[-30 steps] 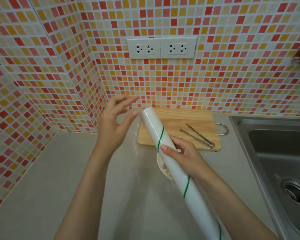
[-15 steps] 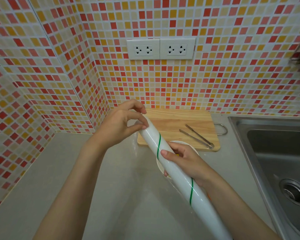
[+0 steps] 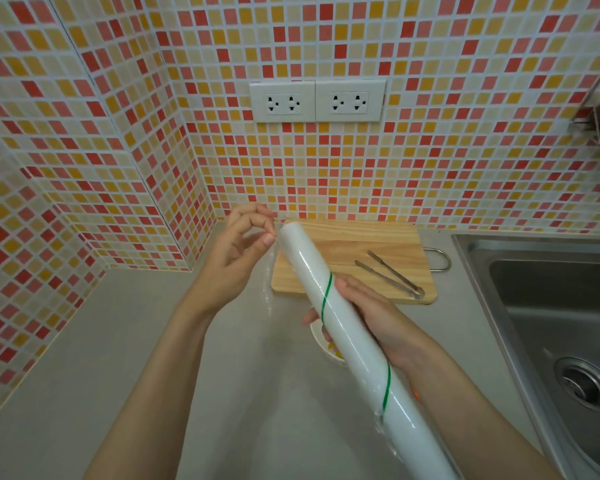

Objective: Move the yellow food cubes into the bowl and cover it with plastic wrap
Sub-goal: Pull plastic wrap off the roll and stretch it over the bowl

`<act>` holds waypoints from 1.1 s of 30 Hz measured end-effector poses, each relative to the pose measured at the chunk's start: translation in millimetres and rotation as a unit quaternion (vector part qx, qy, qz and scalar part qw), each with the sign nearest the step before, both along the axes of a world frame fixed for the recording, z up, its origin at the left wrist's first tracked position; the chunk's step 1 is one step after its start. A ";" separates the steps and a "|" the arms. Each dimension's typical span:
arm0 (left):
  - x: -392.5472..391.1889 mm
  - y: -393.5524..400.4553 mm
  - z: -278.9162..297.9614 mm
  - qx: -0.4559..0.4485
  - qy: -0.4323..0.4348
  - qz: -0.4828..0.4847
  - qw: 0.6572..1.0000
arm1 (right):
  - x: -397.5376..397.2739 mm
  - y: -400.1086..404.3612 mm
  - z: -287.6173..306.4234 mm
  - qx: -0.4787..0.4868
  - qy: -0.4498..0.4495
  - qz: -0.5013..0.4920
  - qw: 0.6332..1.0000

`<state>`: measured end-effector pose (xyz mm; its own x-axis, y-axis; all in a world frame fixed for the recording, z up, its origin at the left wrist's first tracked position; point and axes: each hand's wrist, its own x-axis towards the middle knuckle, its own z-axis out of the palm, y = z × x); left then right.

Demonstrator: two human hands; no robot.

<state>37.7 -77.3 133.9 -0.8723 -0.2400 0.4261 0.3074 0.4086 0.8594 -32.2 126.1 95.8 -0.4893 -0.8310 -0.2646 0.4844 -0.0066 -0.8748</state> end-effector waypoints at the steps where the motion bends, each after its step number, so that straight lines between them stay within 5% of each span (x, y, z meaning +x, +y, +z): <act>1: -1.6 3.7 -2.5 0.023 0.000 -0.008 1.000 | 1.4 -2.2 -1.3 -0.001 -0.006 0.002 1.000; 8: -14.8 21.2 -12.2 0.105 -0.001 0.010 0.994 | 13.2 -10.6 -9.1 -0.023 0.007 -0.018 1.000; 13: -22.5 26.5 -11.9 0.060 -0.030 0.024 0.997 | 21.9 -15.2 -6.2 0.036 0.126 -0.064 0.989; 18: -28.5 25.0 -11.5 0.055 -0.042 0.054 0.996 | 32.0 -22.3 -11.0 0.056 0.292 -0.172 0.939; 22: -34.4 20.5 -13.5 0.027 -0.056 0.095 0.994 | 32.0 -26.8 -16.0 0.034 0.236 -0.230 0.944; 28: -23.4 38.8 -45.6 0.312 -0.117 0.005 0.943 | 8.5 -25.2 -9.6 -0.025 -0.053 -0.279 0.958; 33: -22.7 78.0 -75.3 0.437 -0.262 -0.103 0.854 | -8.3 -31.5 -7.9 -0.013 -0.006 -0.339 0.941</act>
